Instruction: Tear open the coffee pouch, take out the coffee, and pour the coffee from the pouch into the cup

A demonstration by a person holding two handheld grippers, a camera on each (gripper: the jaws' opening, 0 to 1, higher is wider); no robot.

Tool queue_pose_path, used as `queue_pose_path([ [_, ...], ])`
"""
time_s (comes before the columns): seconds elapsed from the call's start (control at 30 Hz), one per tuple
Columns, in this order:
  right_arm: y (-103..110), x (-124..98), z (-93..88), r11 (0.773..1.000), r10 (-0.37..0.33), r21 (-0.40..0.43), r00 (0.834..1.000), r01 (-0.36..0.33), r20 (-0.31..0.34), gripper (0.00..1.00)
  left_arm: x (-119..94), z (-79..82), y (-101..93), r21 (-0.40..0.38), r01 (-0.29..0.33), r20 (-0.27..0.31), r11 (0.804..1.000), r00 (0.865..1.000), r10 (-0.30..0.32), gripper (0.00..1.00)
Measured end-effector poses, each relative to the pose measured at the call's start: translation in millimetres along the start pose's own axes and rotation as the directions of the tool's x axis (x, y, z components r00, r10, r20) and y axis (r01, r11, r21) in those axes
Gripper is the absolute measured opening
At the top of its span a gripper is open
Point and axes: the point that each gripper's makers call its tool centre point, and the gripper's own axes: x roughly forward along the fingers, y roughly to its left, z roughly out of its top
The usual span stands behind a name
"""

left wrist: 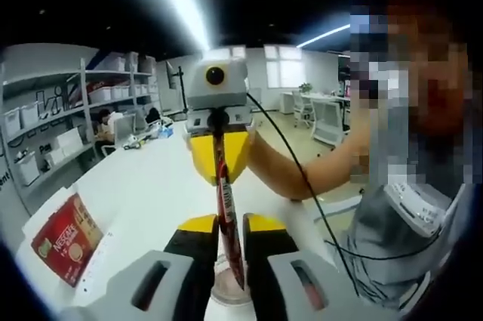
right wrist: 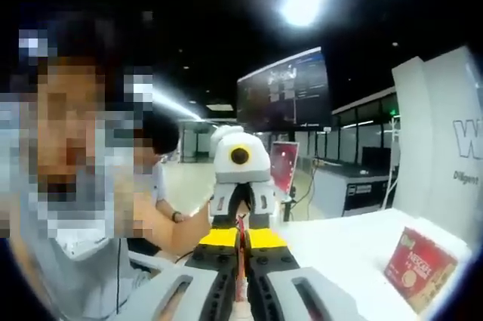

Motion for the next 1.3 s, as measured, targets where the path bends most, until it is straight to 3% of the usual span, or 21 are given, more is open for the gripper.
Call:
queue_pose_path([
  [0.23, -2, 0, -1.6, 1.000, 0.002, 0.018, 1.000, -0.002, -0.006, 0.03, -4, 12.5, 2.4, -0.004, -0.021, 0.050, 1.000, 0.999, 0.021, 0.14],
  [1.0, 2, -2, 1.8, 0.997, 0.005, -0.078, 1.000, -0.005, 0.000, 0.08, -4, 12.9, 3.9, -0.065, -0.027, 0.055, 0.998, 0.998, 0.030, 0.06],
  [1.17, 0, -1, 2.0, 0.997, -0.001, -0.077, 1.000, 0.001, 0.002, 0.05, -3, 10.5, 4.2, -0.066, -0.021, 0.050, 0.998, 0.998, 0.024, 0.07],
  [1.3, -1, -1, -0.4, 0.998, -0.005, -0.067, 1.000, 0.004, -0.010, 0.04, -2, 7.0, 3.3, -0.038, -0.021, 0.040, 0.999, 0.999, 0.022, 0.14],
])
